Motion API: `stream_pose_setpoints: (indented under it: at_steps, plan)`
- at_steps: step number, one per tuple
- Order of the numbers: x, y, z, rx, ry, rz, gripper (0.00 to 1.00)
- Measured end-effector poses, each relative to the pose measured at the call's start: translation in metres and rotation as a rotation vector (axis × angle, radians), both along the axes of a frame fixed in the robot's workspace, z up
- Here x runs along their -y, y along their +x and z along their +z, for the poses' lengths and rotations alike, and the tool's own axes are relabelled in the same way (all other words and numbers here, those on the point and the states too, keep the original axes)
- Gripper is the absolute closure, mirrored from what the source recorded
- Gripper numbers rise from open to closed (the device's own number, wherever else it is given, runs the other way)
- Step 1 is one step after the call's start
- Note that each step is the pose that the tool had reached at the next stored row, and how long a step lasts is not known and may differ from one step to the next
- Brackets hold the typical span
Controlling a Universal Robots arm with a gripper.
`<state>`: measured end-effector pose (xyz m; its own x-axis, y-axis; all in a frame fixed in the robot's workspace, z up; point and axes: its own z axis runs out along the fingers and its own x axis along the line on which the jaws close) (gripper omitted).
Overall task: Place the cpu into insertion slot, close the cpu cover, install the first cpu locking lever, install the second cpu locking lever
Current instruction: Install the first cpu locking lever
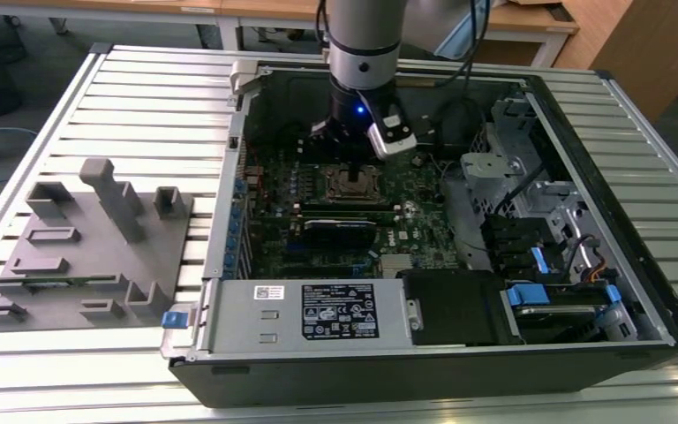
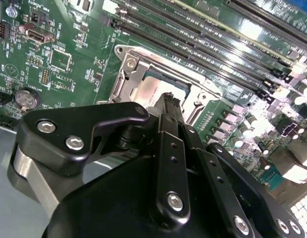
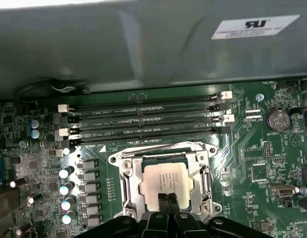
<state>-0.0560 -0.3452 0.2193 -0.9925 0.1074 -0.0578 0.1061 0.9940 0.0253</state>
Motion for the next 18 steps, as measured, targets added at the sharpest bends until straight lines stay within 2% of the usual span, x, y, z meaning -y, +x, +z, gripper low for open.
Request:
stream_pose_setpoints:
  at_steps: [10,18]
  plan:
    - [-0.0003,0.0032,0.0003,-0.0006,-0.0030,0.000,0.90]
    - [-0.0005,0.0034,0.0047,-0.0046,-0.0069,0.000,0.90]
